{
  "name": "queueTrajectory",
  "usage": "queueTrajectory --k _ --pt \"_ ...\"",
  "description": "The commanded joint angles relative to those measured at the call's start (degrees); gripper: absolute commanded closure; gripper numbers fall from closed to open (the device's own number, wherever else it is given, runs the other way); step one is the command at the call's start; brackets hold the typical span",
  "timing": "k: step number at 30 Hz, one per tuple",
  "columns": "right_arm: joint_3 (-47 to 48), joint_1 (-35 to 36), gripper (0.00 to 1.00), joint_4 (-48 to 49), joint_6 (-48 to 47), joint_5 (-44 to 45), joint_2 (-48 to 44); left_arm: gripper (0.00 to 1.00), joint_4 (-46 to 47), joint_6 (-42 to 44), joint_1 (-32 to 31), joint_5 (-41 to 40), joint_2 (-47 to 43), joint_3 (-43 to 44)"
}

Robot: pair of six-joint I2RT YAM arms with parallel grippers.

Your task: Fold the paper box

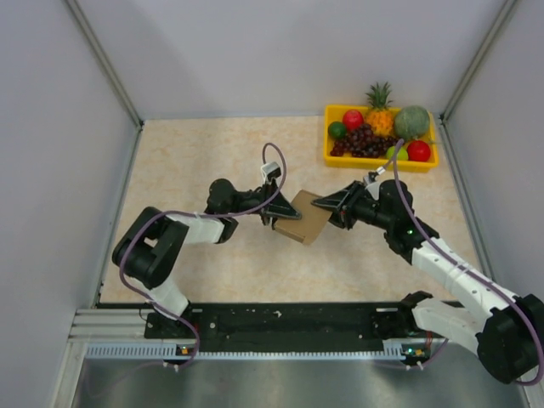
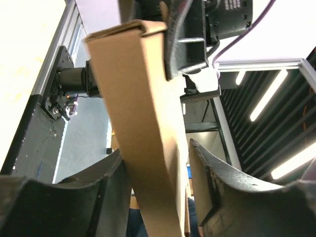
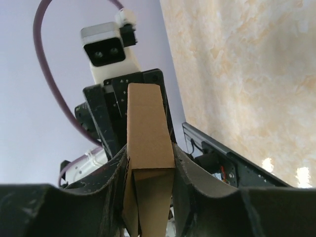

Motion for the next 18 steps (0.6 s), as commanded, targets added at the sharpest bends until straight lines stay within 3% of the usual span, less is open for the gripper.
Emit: queueTrajectory --k 1,3,4,5,8,9,10,11,14,18 --pt "-0.1 0.4 0.71 3.3 4.6 1.2 -1.3 0.42 3.7 12.4 0.0 0.0 -7.1 0.8" --pt "0.6 0.5 0.72 2.7 4.3 1.2 -1.5 0.38 -8.0 21.4 0.0 0.2 -10.5 1.0" --pt "0.9 0.4 0.72 1.2 3.7 1.4 -1.8 0.27 -12.8 25.4 0.1 0.6 -11.9 1.8" --pt "1.2 0.3 0.72 0.2 3.5 2.0 -2.2 0.23 -27.1 30.0 0.2 0.4 -13.3 2.4" --pt "1.6 0.1 0.71 -2.7 2.1 3.0 -3.8 0.2 -58.8 58.4 1.0 -5.6 -19.8 9.3" --pt "1.9 0.0 0.71 -3.5 1.1 3.2 -4.1 0.18 -84.5 75.9 1.0 -11.7 -22.2 12.5" --pt "1.9 -0.1 0.71 -3.6 0.7 3.1 -4.4 0.16 -91.9 81.9 0.8 -17.8 -23.2 18.0" --pt "1.9 -0.2 0.71 -5.4 0.5 3.0 -4.5 0.16 -96.2 85.4 0.9 -28.1 -24.2 19.1" --pt "1.4 -0.3 0.71 -6.5 0.2 2.7 -4.5 0.14 -101.7 91.7 1.4 -41.5 -30.0 18.4" --pt "2.3 -0.4 0.72 -10.1 -2.3 3.9 -4.5 0.12 -99.5 95.2 1.0 -52.7 -41.6 13.1"
